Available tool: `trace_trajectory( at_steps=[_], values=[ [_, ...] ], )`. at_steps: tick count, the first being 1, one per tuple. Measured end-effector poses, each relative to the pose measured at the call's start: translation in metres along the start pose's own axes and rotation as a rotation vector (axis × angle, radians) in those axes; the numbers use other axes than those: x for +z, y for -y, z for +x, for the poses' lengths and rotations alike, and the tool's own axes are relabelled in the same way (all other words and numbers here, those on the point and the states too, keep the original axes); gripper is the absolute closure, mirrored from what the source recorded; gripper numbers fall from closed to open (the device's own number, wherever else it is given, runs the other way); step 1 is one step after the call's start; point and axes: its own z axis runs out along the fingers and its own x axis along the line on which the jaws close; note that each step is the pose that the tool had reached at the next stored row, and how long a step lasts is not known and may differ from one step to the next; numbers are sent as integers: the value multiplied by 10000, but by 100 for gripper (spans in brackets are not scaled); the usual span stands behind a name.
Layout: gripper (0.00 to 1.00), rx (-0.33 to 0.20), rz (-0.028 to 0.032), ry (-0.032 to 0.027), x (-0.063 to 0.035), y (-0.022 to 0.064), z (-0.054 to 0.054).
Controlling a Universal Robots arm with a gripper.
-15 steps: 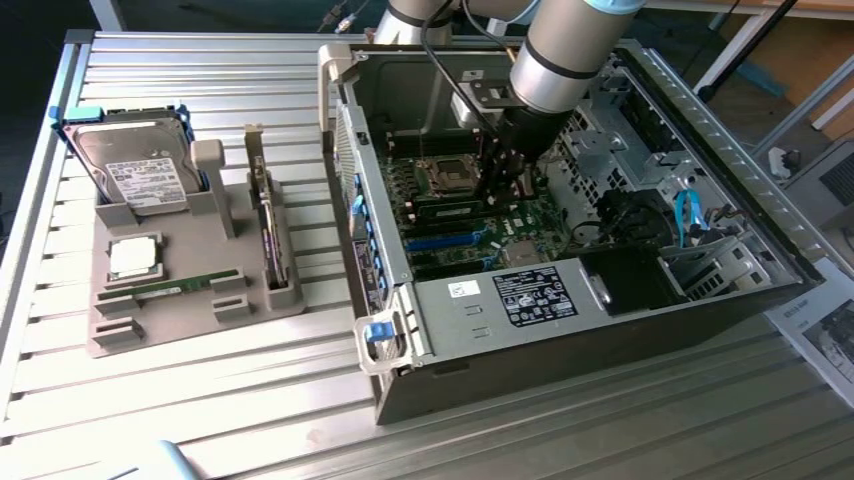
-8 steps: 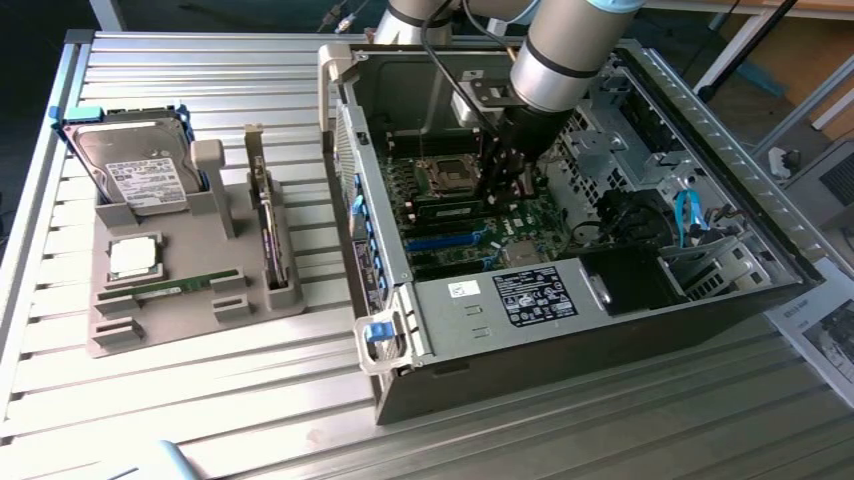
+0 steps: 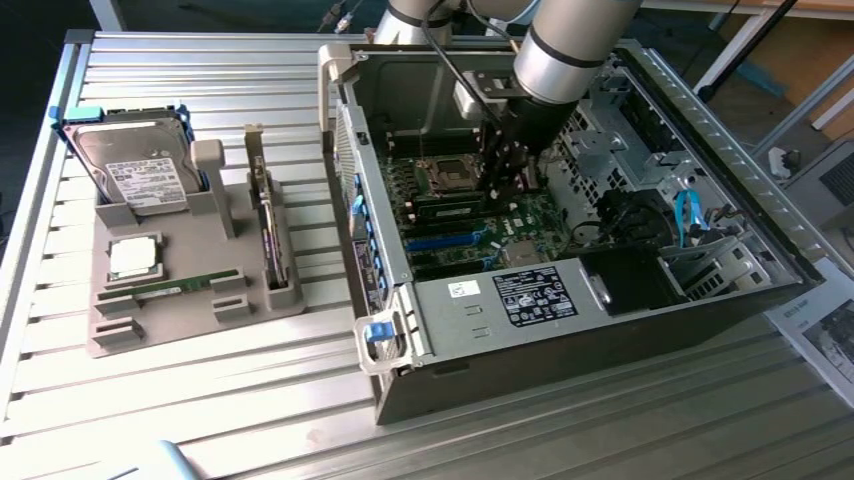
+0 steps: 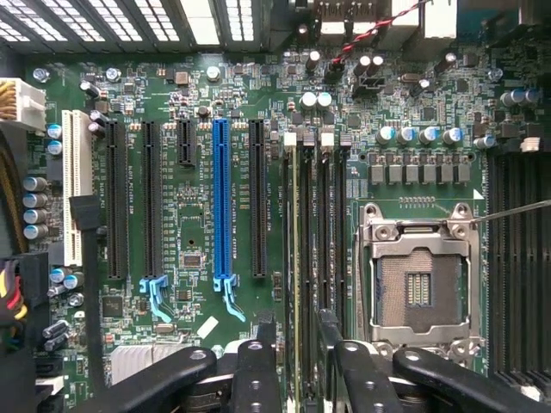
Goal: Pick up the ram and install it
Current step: 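Insert the ram into the slot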
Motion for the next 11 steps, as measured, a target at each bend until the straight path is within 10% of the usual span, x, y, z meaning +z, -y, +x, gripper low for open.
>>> trace_trajectory(
  at_steps=[11],
  values=[
    [68,-1,0,-2,-264,-10,-11]
  ],
)
